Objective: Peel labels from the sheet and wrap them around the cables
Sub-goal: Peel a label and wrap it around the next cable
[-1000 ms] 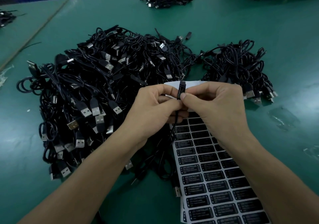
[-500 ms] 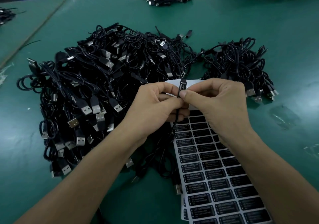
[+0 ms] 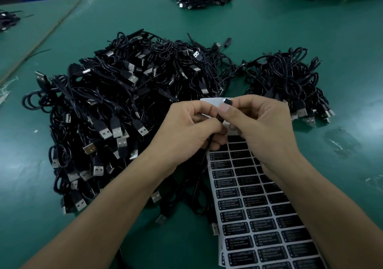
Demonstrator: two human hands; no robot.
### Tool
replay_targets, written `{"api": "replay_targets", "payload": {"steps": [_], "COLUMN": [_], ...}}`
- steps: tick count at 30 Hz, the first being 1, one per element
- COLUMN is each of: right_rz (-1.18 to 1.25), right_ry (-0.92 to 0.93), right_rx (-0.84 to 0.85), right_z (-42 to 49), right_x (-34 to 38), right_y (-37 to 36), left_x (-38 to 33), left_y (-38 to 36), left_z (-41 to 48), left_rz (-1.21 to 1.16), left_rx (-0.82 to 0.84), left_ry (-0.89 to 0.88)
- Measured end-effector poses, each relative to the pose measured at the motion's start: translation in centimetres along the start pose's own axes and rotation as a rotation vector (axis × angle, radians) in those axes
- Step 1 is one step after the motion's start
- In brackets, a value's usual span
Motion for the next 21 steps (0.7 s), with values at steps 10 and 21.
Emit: {"api": "replay_targets", "payload": {"steps": [10, 21], "right_rz": [-0.096, -0.302], "right_ry": [0.021, 0.162], "right_rx": [-0.009, -0.031], "right_z": [-0.3, -1.1], "right_x": [0.2, 1.5], "right_y": [-0.1, -0.7], "left_x": [-0.2, -1.3], "left_y": [0.5, 1.0], "left_z": [0.2, 0.5], "left_rz": [0.092, 0.277], "left_rx": [-0.008, -0.018], "left_ry": [-0.049, -0.189]}}
Point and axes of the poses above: each hand's wrist, its own z-axis towards the middle knuckle, its own y-axis out of the back of the hand, x = y × z, the point moved 8 cm from there along z, towards the middle knuckle, and after that the axes turned 14 degrees about -y, right-handed, at the moved point
